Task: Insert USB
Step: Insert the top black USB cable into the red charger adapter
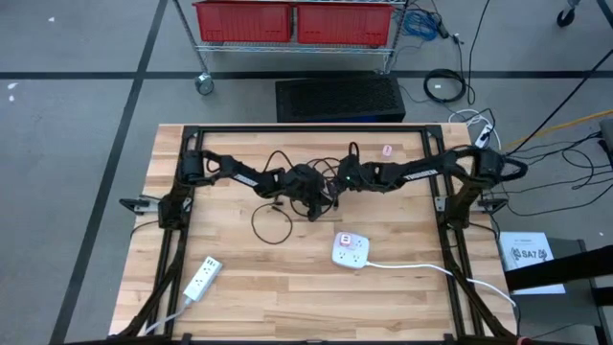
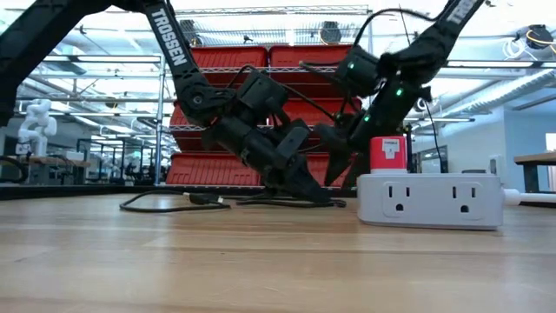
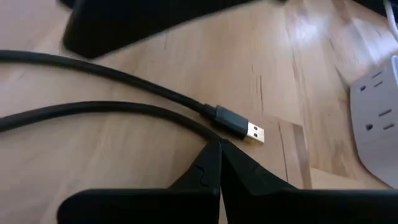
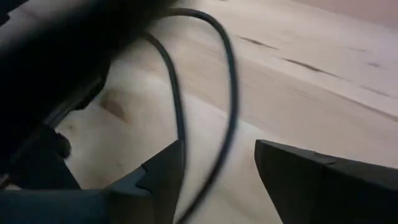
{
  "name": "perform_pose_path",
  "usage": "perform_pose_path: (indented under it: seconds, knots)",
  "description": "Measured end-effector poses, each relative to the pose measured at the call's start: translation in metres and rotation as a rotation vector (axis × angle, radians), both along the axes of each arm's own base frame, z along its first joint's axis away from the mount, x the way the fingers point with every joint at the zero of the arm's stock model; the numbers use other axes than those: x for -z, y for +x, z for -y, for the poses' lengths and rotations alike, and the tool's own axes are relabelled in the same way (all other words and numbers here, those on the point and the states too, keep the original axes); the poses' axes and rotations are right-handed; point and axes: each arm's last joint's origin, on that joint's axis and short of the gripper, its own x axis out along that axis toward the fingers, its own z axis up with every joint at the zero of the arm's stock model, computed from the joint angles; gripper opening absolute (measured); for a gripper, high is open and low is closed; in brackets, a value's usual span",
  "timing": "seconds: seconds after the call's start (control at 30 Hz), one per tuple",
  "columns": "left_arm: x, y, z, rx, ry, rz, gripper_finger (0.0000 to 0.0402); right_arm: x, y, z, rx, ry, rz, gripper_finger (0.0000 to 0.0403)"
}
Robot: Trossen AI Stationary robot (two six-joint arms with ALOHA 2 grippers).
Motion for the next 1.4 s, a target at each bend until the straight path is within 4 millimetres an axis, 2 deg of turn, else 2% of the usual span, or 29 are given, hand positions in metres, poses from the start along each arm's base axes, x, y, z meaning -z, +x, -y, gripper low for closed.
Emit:
perform_pose_path:
  seconds: [0.2, 0.37, 0.53, 0.67, 0.73, 0.87, 1.0, 1.2, 1.4]
  knots:
    - [0.003, -0.008, 0.001, -0.007, 0.002, -0.006, 0.0001, 0.022, 0.007, 0.012, 0.035, 0.004, -0.026, 0.0177]
    - [-0.001, -0.026, 0.004, -0.036, 0.017, -0.014, 0.0001, 0.027, 0.012, 0.016, 0.010, -0.035, -0.069, 0.0109]
    - [-0.030, -0.049, 0.007, -0.088, 0.068, 0.086, 0.0001, 0.023, 0.018, 0.014, -0.069, -0.101, -0.110, 0.0013]
    - [-0.046, -0.076, 0.010, -0.143, 0.109, 0.157, 0.0000, 0.017, 0.023, 0.011, -0.134, -0.119, -0.113, 0.0010]
    - [-0.056, -0.089, 0.011, -0.171, 0.111, 0.231, 0.0000, 0.010, 0.025, 0.009, -0.154, -0.137, -0.095, 0.0005]
    - [-0.060, -0.118, 0.015, -0.199, 0.100, 0.332, 0.0000, -0.013, 0.031, 0.003, -0.195, -0.199, -0.041, 0.0001]
    - [-0.058, -0.137, 0.020, -0.206, 0.079, 0.420, 0.0000, -0.040, 0.036, -0.006, -0.237, -0.276, 0.015, 0.0000]
    - [-0.053, -0.137, 0.030, -0.139, 0.046, 0.415, 0.0002, -0.081, 0.041, -0.022, -0.290, -0.387, 0.094, 0.0001]
    - [-0.063, -0.122, 0.038, -0.132, 0.056, 0.455, 0.0039, -0.107, 0.050, -0.037, -0.316, -0.460, 0.140, 0.0001]
